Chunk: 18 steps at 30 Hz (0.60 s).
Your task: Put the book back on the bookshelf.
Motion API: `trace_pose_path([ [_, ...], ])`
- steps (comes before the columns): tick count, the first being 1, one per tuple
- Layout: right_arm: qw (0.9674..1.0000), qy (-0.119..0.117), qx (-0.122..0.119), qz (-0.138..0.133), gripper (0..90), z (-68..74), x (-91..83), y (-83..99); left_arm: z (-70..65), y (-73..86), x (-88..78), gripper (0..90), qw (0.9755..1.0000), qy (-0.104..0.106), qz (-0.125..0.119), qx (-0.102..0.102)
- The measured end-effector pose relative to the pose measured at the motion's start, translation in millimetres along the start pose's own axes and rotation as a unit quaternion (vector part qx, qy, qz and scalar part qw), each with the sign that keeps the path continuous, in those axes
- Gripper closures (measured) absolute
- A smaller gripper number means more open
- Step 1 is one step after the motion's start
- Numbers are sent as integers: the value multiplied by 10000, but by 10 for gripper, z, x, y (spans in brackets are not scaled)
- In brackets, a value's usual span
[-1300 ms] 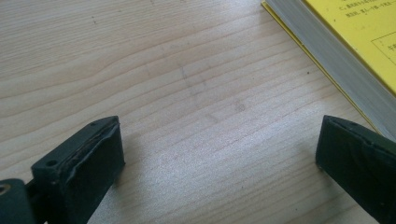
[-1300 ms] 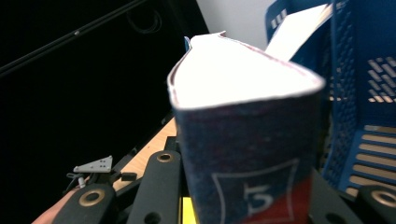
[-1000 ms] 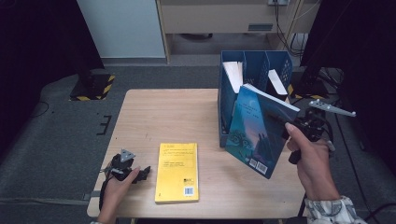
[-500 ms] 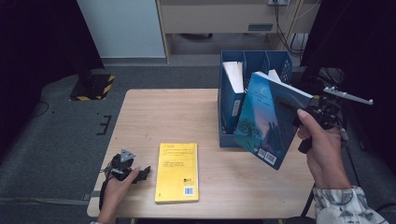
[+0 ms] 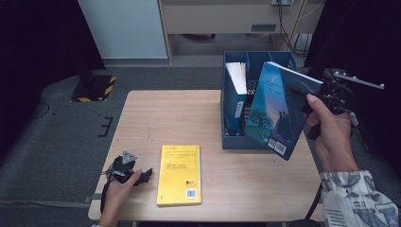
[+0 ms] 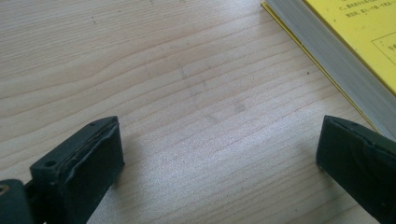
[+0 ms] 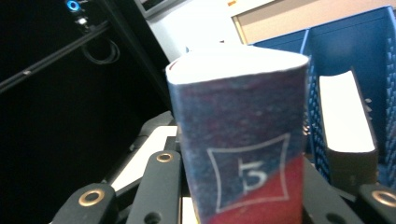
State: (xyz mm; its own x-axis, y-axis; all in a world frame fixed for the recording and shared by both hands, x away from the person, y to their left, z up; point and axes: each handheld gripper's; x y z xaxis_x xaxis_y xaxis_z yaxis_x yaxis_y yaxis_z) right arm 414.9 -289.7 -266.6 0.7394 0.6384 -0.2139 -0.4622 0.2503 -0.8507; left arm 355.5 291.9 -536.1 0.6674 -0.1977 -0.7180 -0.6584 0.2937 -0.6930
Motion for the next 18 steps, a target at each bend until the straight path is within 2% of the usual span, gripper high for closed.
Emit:
trace_pose_path([
  [8,9995,269,-116,80,728,-80,239,-41,0,2,-2,0,10000,2,-1,5],
  [10,9994,325,-52,99,727,-115,293,-43,0,1,-1,0,10000,3,3,5],
  [18,9982,571,-67,145,727,-201,515,-58,1,1,-1,0,10000,6,1,8],
])
Point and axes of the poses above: each handheld gripper's, and its own axes: x roughly forward along the jaws, y roughly out of its underside, z roughly to its left, and after that the axes turned 5 degrees about -y, right-handed
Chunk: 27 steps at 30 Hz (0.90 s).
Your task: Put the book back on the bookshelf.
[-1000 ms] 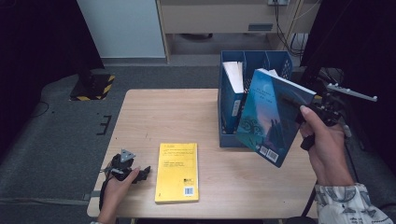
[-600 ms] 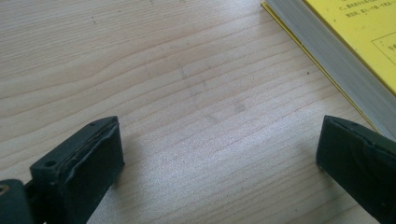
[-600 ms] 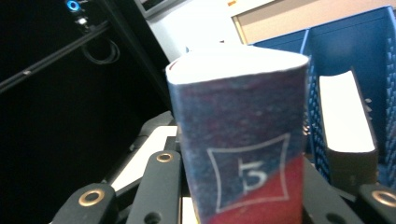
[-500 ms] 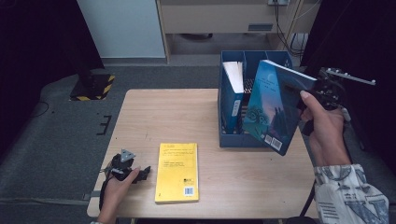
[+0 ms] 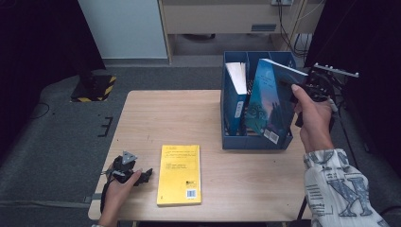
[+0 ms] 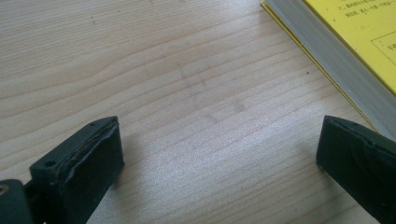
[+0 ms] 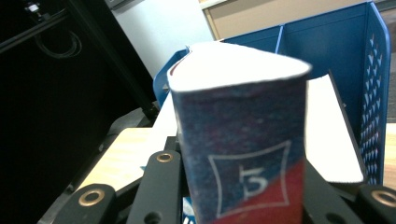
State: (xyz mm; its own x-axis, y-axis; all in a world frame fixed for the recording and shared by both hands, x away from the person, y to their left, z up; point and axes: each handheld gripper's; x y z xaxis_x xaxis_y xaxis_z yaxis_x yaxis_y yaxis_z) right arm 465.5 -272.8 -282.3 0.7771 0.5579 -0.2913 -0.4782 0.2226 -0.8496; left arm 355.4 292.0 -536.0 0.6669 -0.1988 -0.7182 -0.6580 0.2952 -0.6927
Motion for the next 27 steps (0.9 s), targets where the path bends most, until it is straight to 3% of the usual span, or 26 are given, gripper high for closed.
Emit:
trace_pose_path([
  [10,9995,249,-201,9,728,15,158,-63,0,0,0,0,10000,0,1,-1],
  [27,9985,503,-181,68,730,-58,365,-69,-4,-6,7,0,10000,3,-8,-4],
])
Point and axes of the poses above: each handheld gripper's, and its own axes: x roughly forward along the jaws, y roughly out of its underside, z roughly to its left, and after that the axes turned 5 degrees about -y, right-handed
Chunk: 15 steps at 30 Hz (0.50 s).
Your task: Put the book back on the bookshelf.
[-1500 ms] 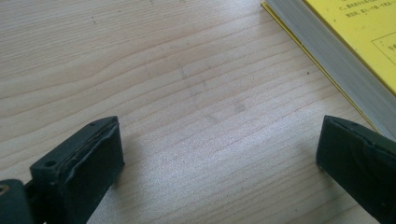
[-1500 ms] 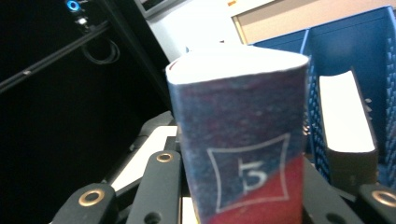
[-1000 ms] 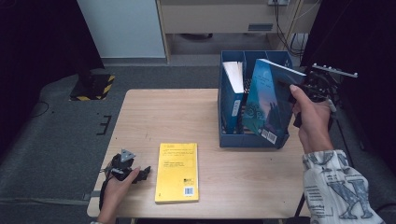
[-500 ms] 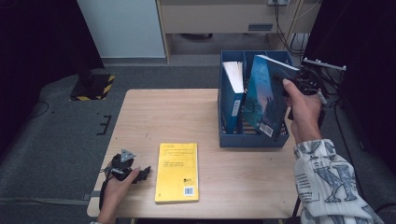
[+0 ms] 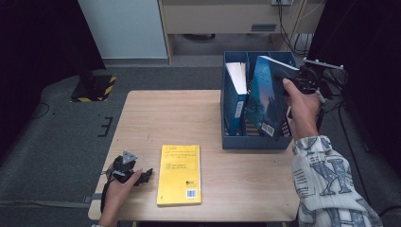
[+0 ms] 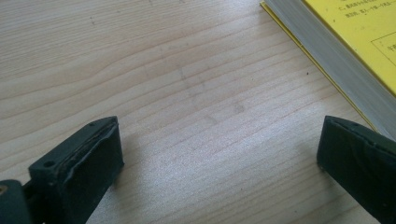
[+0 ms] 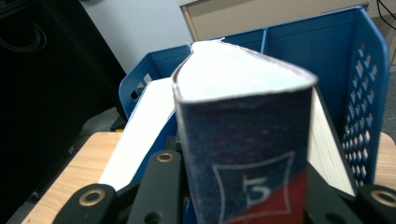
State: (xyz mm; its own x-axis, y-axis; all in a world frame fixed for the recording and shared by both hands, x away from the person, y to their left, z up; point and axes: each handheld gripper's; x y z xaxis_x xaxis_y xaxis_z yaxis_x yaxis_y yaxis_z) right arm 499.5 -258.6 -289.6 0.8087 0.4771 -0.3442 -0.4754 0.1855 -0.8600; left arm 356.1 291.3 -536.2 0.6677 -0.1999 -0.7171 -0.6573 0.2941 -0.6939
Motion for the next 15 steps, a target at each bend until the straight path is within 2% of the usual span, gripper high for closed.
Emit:
trace_pose_path([
  [4,9998,127,-139,-23,730,50,106,-22,0,1,0,0,10000,0,-4,2],
  [15,9996,242,-19,-131,730,45,260,-56,0,-2,2,0,10000,4,-8,10],
])
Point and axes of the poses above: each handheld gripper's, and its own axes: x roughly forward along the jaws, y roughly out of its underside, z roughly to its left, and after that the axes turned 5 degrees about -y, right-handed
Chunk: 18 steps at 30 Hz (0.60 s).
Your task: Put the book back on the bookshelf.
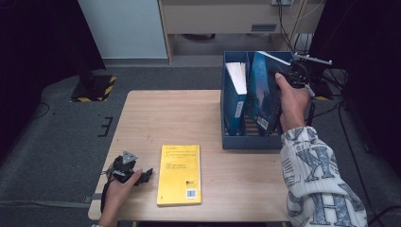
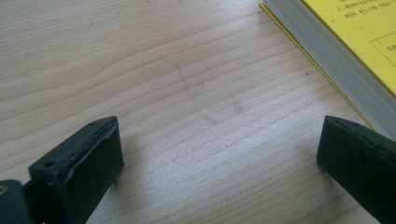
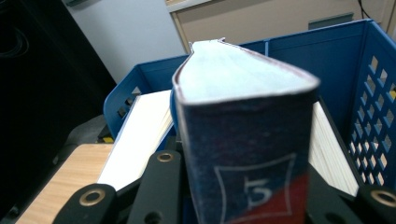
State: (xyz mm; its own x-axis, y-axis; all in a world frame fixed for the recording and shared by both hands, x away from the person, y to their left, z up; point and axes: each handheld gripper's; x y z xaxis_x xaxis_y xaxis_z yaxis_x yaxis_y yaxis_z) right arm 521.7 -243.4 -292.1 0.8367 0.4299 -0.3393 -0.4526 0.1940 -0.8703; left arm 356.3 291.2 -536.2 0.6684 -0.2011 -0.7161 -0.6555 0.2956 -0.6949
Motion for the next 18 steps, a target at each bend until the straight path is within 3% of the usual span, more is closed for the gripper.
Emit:
trace_pose_path([
  [18,9997,59,-77,-244,730,50,266,53,-4,2,4,0,10000,13,-33,-1],
])
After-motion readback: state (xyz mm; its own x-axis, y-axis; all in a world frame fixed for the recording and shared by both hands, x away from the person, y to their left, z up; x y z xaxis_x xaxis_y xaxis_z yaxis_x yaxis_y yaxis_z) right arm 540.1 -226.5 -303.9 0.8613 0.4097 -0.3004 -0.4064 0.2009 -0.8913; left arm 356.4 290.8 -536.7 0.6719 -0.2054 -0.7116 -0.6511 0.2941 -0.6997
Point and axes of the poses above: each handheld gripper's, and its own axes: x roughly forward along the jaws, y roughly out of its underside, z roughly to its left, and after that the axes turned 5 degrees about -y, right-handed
